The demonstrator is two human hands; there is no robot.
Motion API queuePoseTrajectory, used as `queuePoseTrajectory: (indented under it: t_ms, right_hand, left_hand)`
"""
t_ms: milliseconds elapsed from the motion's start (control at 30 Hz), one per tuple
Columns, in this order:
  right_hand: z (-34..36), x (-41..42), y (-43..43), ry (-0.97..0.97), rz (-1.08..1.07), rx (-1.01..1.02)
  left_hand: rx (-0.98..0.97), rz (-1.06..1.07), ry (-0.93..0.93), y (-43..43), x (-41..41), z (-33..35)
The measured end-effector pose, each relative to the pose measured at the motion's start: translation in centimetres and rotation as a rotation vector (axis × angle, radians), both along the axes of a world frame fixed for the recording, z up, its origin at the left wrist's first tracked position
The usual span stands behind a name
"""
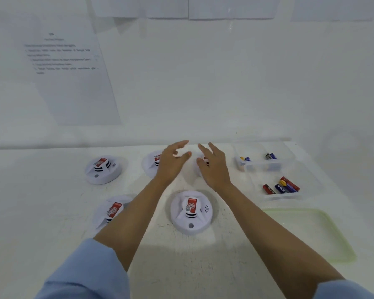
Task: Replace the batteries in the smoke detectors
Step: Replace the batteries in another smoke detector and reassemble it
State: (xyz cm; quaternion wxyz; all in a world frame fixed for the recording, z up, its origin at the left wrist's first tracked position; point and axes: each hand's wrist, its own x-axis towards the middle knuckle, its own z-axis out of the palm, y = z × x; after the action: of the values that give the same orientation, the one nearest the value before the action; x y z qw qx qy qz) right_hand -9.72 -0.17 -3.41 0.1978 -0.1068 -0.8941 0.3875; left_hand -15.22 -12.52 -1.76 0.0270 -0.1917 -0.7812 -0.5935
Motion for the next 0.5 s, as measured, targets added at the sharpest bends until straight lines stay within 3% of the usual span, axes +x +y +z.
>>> queuePoseTrajectory:
  t_ms: [100,333,500]
  right_hand:
    - [0.0,-1.7,-2.0,-0.030,0.132,0.065]
    - [0.5,-5.0,-5.2,-0.289,0.297,-0.116]
    - [0.0,-6.3,-6.2,-0.397,0.312,-0.165]
  left_hand:
    - [0.084,0.040,-0.024,-3.3,-0.9,0.9]
    - [-0.161,-0.122,-0.315,-9.0,-3.9,-0.2]
    - [-0.270,-0.261,-0.372,-9.7,-5.6,-0.8]
